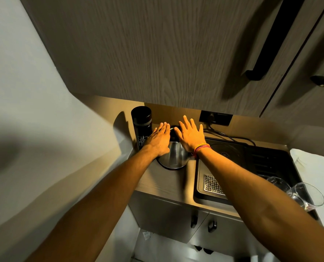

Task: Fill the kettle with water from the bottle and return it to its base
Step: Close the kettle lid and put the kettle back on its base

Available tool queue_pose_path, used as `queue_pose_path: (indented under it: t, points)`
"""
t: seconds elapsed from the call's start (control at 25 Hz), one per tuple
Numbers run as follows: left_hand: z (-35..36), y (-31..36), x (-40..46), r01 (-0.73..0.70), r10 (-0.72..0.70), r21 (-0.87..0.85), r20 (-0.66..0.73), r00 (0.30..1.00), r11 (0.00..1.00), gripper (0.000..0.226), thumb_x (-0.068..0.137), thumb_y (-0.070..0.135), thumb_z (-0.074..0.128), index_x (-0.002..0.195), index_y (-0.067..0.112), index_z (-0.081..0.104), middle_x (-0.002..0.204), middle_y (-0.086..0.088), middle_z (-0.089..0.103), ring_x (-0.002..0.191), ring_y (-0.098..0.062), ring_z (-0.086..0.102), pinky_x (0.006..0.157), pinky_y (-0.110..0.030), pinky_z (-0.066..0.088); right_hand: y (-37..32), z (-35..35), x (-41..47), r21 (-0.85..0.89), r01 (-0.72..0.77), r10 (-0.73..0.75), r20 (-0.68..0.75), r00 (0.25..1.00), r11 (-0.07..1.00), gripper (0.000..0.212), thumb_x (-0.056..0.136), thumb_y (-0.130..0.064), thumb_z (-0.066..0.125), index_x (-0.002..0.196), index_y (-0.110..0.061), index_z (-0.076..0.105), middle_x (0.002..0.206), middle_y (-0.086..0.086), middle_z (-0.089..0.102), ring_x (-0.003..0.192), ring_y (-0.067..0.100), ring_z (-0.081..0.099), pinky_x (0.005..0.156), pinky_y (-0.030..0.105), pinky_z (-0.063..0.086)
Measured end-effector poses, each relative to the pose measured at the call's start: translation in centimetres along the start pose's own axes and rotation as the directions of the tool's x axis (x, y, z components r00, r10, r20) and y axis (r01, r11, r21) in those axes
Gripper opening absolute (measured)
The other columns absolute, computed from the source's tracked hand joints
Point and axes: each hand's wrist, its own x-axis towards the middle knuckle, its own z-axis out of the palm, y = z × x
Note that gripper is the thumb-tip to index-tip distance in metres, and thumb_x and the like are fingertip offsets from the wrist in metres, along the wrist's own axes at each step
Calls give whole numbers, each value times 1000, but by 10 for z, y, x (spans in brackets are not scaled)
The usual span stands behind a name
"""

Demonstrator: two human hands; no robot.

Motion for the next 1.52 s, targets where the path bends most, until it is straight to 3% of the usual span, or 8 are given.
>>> queue_pose_path:
  t: [0.16, 0.24, 0.36, 0.48, 0.64, 1.12, 1.32, 1.52]
  points:
    - [2, 1, 0, 21, -21, -65, -1, 1000, 998, 104, 91, 15, 68, 164, 4, -6, 173, -19, 1, 162, -33, -3, 132, -46, 12, 1, -2, -1, 43, -19, 19, -5, 1000, 999, 70, 99, -59, 16, 156, -19, 24, 168, 3, 10, 156, 31, 10, 123, 60, 10]
    - [9, 3, -1, 50, -51, -107, -4, 999, 993, 110, 91, 26, 71, 164, 6, -9, 172, -22, 5, 161, -37, -2, 130, -51, 18, 4, 0, -3, 52, -20, 22, -36, 999, 998, 72, 97, -62, 21, 149, -15, 37, 161, 9, 31, 150, 33, 28, 120, 57, 23]
    - [14, 2, -2, 68, -67, -99, 13, 998, 993, 133, 78, 45, 83, 163, 9, -12, 169, -25, 12, 160, -41, 7, 125, -57, 28, 13, 1, -8, 88, 5, 7, -129, 992, 996, 66, 93, -68, 31, 113, -11, 58, 119, 14, 60, 112, 32, 56, 93, 45, 48]
    - [17, 3, 0, 85, -87, -110, -11, 996, 990, 144, 67, 62, 86, 164, 11, -8, 166, -24, 19, 155, -42, 18, 118, -59, 37, 27, 1, -12, 108, 72, -64, -82, 995, 992, 70, 84, -76, 40, 111, -13, 55, 113, 10, 56, 94, 23, 47, 81, 37, 45]
    - [24, 12, 6, 137, -151, -150, -85, 985, 979, 145, 62, 70, 84, 164, 12, -1, 163, -25, 22, 152, -44, 21, 113, -56, 40, 37, -6, -14, 47, 176, -179, 61, 982, 983, 83, 74, -75, 58, 125, -11, 46, 122, 12, 51, 102, 26, 45, 87, 40, 45]
    - [7, 43, 3, 35, -80, -136, -336, 938, 990, 126, 56, 72, 84, 153, 14, 27, 139, -17, 43, 127, -35, 43, 95, -44, 48, 56, -42, -31, -26, 213, -215, -137, 967, 977, 82, 69, -73, 65, 113, -6, 48, 112, 18, 56, 94, 33, 54, 82, 45, 47]
    - [-18, 81, 9, -78, 10, -187, -338, 941, 979, 119, 61, 66, 86, 153, 15, 30, 138, -16, 42, 130, -34, 41, 100, -45, 49, 90, -73, -49, -39, 170, -175, -179, 968, 985, 79, 71, -75, 61, 111, -8, 48, 108, 14, 56, 89, 24, 47, 84, 43, 48]
    - [-16, 134, 14, -165, 107, -150, -337, 936, 975, 119, 63, 69, 83, 154, 13, 31, 139, -16, 44, 133, -33, 42, 102, -48, 51, 136, -89, -75, -11, 76, -77, -150, 986, 997, 75, 75, -70, 63, 117, -10, 49, 117, 13, 56, 102, 26, 52, 88, 38, 48]
